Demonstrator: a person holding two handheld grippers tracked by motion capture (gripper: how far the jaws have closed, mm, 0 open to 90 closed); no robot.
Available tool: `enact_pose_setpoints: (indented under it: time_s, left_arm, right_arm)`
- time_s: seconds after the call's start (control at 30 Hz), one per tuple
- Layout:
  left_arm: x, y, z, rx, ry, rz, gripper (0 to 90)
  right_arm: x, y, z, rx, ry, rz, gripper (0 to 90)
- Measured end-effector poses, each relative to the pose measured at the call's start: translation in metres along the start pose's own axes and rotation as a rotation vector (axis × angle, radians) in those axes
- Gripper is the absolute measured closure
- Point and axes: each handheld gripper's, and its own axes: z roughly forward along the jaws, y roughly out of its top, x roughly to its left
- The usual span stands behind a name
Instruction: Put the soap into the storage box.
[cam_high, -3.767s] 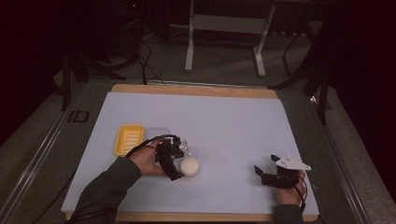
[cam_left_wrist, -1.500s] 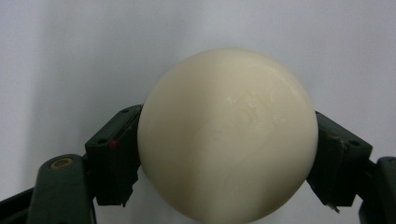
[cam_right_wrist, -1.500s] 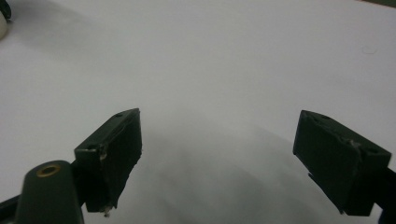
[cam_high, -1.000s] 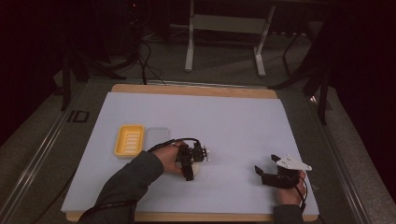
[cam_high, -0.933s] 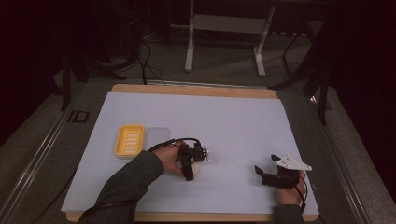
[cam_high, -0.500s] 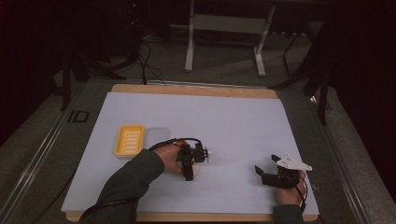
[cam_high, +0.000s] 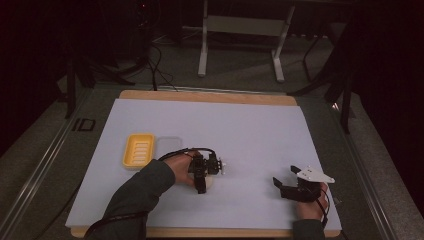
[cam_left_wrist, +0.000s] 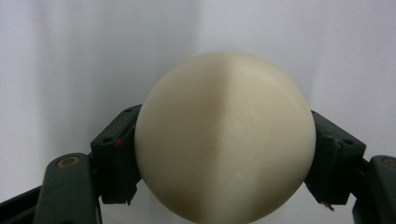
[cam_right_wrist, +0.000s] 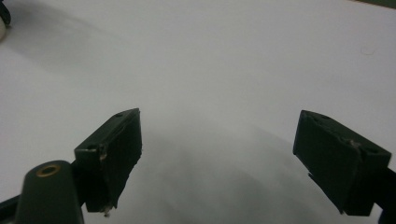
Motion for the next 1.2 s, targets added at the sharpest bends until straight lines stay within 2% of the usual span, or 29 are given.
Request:
enact_pose_setpoints:
  time_s: [0.57,0.9,1.2]
  left_arm:
    - [0.011,-0.017,-0.012,-0.022,-0.010,-0.051,24.9]
    - [0.017,-0.028,-0.018,-0.026,0.003,-0.078,24.9]
    - [0.023,-0.038,-0.024,-0.044,-0.002,-0.121,24.8]
  right_arm:
    - [0.000,0.000,0.000,-0.001,0.000,0.000,15.5]
    - [0.000,0.000,0.000,0.000,0.001,-0.001,15.5]
    - [0.000,0.000,0.000,0.000,0.000,-0.002,15.5]
